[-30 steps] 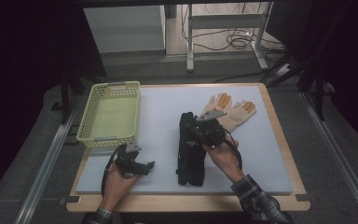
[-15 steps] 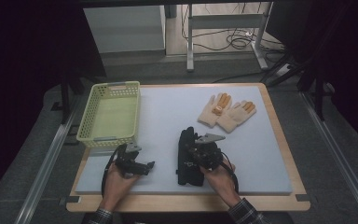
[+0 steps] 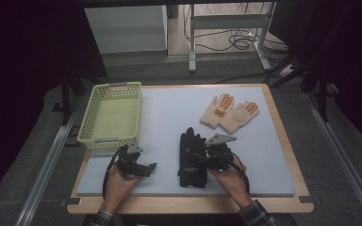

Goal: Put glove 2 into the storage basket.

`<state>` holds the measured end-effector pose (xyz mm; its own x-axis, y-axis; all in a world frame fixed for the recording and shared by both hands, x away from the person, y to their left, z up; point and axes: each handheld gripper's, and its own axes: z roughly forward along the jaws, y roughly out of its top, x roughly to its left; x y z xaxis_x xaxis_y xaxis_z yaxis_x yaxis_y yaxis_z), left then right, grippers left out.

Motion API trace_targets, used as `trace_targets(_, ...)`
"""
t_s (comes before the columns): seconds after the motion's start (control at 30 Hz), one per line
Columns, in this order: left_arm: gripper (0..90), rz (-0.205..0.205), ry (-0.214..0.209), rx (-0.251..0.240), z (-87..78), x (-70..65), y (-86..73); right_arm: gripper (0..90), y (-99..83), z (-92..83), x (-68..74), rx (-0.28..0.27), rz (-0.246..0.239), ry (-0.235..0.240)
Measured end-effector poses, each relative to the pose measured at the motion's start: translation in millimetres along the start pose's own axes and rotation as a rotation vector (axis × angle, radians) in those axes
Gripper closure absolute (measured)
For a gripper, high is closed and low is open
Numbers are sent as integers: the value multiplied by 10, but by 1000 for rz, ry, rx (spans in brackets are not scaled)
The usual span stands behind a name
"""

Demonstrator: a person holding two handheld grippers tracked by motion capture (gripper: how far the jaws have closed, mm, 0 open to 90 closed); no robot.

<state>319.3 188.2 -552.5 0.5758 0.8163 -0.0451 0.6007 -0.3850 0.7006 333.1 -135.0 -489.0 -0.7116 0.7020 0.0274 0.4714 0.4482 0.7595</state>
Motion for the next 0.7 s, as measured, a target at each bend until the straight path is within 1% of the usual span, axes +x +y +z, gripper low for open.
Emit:
trace_targets(0.03, 38, 0, 0, 0, 0, 0, 0, 518, -20, -20, -39, 2, -6, -7)
trace_targets(0.07, 38, 0, 0, 0, 1, 0, 0, 520, -80, -53, -125, 3, -7, -5)
trace_targets(0.1, 38, 0, 0, 0, 0, 1, 0, 523, -114, -65, -167, 3, -4, -2)
trace_targets(0.13, 38, 0, 0, 0, 0, 1, 0, 523, -114, -65, -167, 3, -4, -2)
trace_targets(0.17, 37, 0, 0, 0, 0, 0, 0, 559, -191, -80, -240, 2, -1, 4)
trace_targets(0.2, 37, 0, 0, 0, 0, 0, 0, 559, -191, -80, -240, 2, -1, 4)
trace_targets(0.23, 37, -1, 0, 0, 0, 0, 0, 628, -272, -84, -294, 10, -1, 4)
trace_targets(0.27, 37, -1, 0, 0, 0, 0, 0, 628, -272, -84, -294, 10, -1, 4)
trace_targets(0.3, 37, 0, 0, 0, 0, 1, 0, 668, -310, -81, -312, 20, -1, 5)
trace_targets(0.37, 37, -1, 0, 0, 0, 0, 0, 749, -388, -76, -329, 31, -6, 25)
trace_targets(0.43, 37, -1, 0, 0, 1, 1, 0, 803, -454, -70, -312, 46, -22, 42)
trace_targets(0.5, 37, -1, 0, -1, 0, 0, 0, 836, -514, -70, -282, 49, -57, 63)
trace_targets(0.53, 38, -1, 0, 0, 0, 0, 0, 856, -547, -74, -262, 52, -76, 68)
trace_targets(0.57, 38, -1, 0, 0, 0, 0, 0, 870, -564, -77, -252, 55, -83, 68)
trace_targets(0.6, 38, -1, 0, 0, 0, 0, 0, 881, -586, -82, -244, 56, -85, 74)
trace_targets(0.63, 37, -1, 0, -1, 1, 0, 0, 883, -619, -95, -236, 53, -74, 100)
trace_targets(0.67, 37, -1, 0, -1, 1, 0, 0, 883, -619, -95, -236, 53, -74, 100)
trace_targets(0.7, 37, -1, 0, -1, 1, 0, 0, 884, -637, -104, -219, 50, -68, 123)
